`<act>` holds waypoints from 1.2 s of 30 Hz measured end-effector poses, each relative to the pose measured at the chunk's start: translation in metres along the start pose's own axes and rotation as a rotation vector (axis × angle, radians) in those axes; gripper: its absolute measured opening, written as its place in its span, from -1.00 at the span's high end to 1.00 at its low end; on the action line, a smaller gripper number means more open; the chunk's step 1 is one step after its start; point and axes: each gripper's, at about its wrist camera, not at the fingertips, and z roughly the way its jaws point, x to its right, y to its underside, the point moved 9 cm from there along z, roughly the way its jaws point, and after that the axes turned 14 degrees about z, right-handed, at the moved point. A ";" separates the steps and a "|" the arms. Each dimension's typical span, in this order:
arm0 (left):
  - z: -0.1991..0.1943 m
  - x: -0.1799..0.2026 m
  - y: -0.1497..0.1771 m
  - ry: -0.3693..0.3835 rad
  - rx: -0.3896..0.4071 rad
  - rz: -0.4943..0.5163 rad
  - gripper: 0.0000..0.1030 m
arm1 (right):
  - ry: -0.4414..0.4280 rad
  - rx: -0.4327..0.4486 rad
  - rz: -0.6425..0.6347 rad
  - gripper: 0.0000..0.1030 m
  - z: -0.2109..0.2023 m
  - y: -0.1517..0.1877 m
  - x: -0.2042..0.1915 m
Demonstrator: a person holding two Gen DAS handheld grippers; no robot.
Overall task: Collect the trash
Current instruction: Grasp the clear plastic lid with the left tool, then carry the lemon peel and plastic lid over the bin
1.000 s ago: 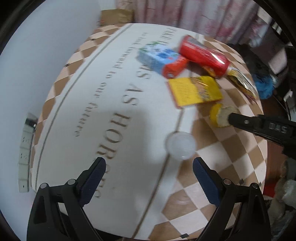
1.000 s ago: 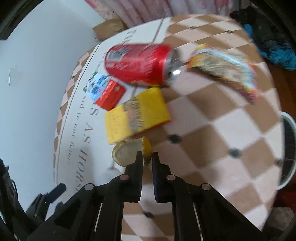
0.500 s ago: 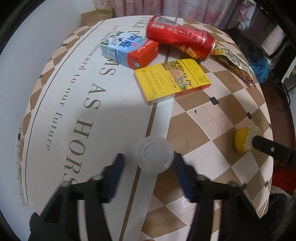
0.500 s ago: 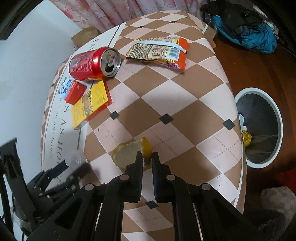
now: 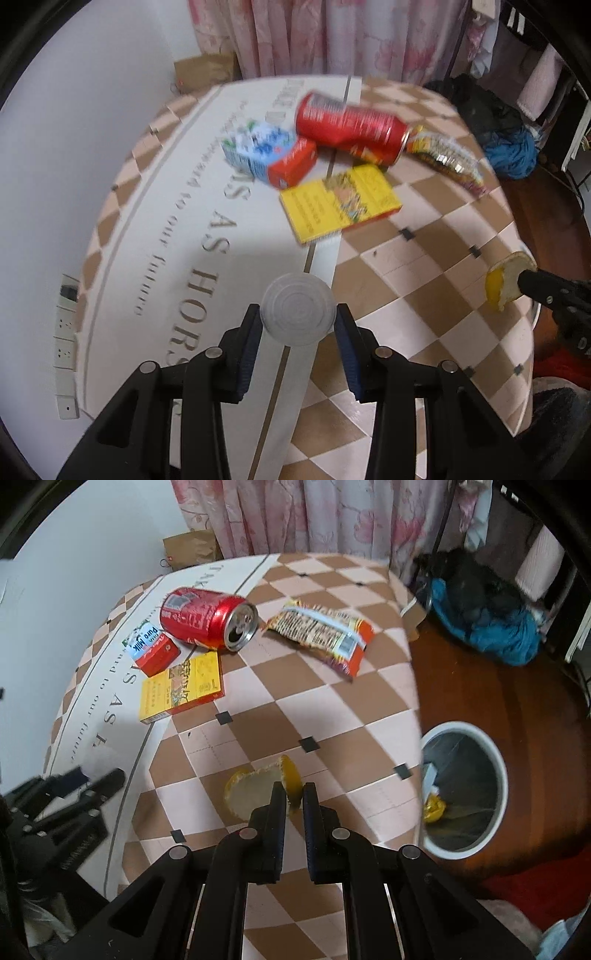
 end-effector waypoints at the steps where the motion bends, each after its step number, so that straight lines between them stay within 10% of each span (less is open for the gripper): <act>1: -0.008 0.000 -0.001 -0.002 0.014 0.002 0.30 | 0.002 0.010 -0.002 0.82 -0.005 -0.001 0.002; 11: -0.085 0.043 -0.053 0.039 0.170 0.044 0.30 | -0.021 0.131 0.038 0.82 -0.078 -0.022 0.045; 22: -0.121 0.173 -0.128 0.174 0.260 0.205 0.30 | 0.021 0.222 0.167 0.83 -0.148 -0.049 0.174; 36: 0.000 0.363 -0.160 0.421 0.011 0.324 0.29 | 0.115 -0.008 0.392 0.83 -0.026 -0.034 0.363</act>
